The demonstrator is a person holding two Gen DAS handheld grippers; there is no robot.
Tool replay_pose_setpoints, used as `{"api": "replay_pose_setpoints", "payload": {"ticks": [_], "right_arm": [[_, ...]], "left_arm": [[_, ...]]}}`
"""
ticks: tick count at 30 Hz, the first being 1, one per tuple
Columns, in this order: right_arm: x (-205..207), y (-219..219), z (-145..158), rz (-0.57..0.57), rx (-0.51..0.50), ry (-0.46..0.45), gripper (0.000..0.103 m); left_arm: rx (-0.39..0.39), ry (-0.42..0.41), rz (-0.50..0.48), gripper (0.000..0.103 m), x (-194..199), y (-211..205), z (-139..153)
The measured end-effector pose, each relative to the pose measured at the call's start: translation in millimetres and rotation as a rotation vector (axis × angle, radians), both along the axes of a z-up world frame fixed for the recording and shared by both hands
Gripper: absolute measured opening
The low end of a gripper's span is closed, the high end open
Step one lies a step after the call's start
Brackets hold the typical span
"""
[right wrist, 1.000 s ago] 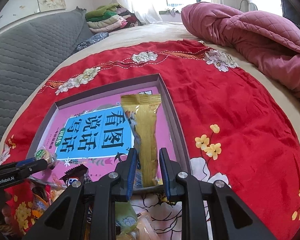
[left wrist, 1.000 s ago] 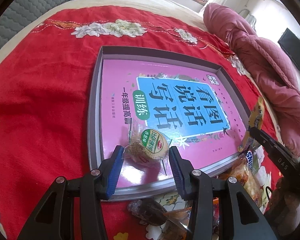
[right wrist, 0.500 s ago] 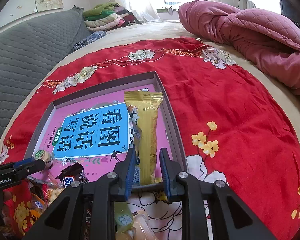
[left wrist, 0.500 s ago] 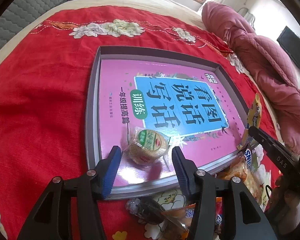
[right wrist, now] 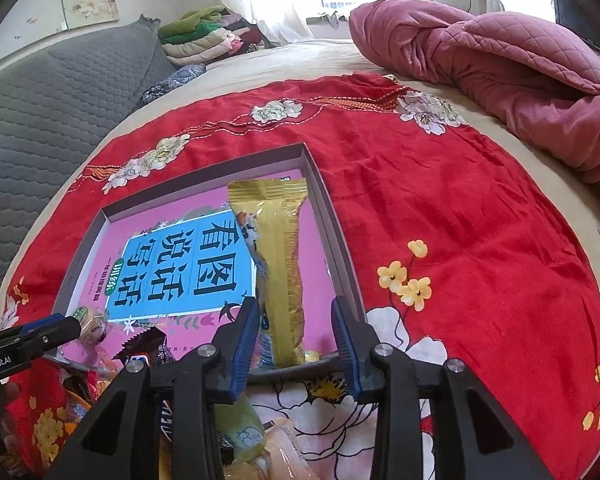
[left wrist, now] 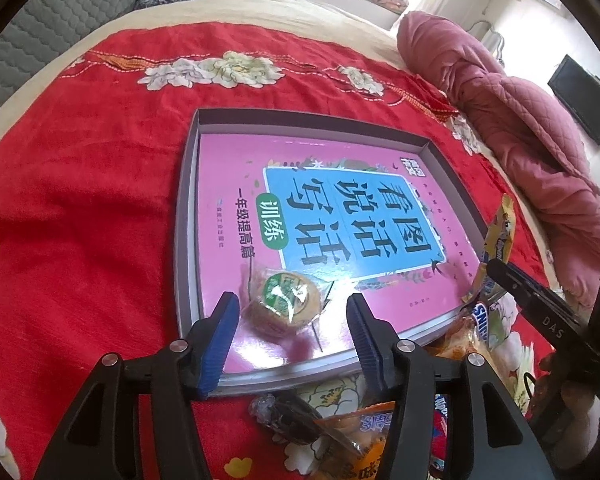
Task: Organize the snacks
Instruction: 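Carry the gold bar into the box while the left gripper moves the round cake there, then open the right gripper to release the gold bar and withdraw both tools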
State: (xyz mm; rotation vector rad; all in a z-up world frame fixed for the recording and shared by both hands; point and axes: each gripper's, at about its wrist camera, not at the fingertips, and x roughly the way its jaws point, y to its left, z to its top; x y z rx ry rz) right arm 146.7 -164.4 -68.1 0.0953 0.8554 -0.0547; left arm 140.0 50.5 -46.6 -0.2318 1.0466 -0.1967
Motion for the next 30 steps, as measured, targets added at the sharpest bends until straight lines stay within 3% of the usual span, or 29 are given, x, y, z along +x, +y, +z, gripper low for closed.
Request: {"api": "replay_pose_setpoints", "payload": {"ticks": [11, 17, 19, 21, 30], "right_arm": [[-2.2, -0.1, 4.6, -0.004, 0.001, -0.010, 0.040], [-5.4, -0.5, 12.9, -0.003, 0.002, -0.034, 0.047], [-6.7, 0.1, 16.6, 0.001, 0.003, -0.043, 0.047], [-8.2, 0.8, 20.6, 0.006, 0.004, -0.053, 0.048], [-18.8, 5.7, 40.7, 0.034, 0.009, -0.097, 0.051]], "left_arm": [[-0.012, -0.012, 0.004, 0.058, -1.9, 2.2, 5.0], [-0.020, -0.023, 0.009, 0.058, -3.5, 4.4, 9.1], [-0.025, -0.025, 0.013, 0.060, -4.3, 5.8, 10.9], [-0.031, -0.029, 0.014, 0.068, -5.4, 7.6, 13.2], [-0.046, -0.054, 0.030, 0.069, -13.9, 19.6, 27.5]]}}
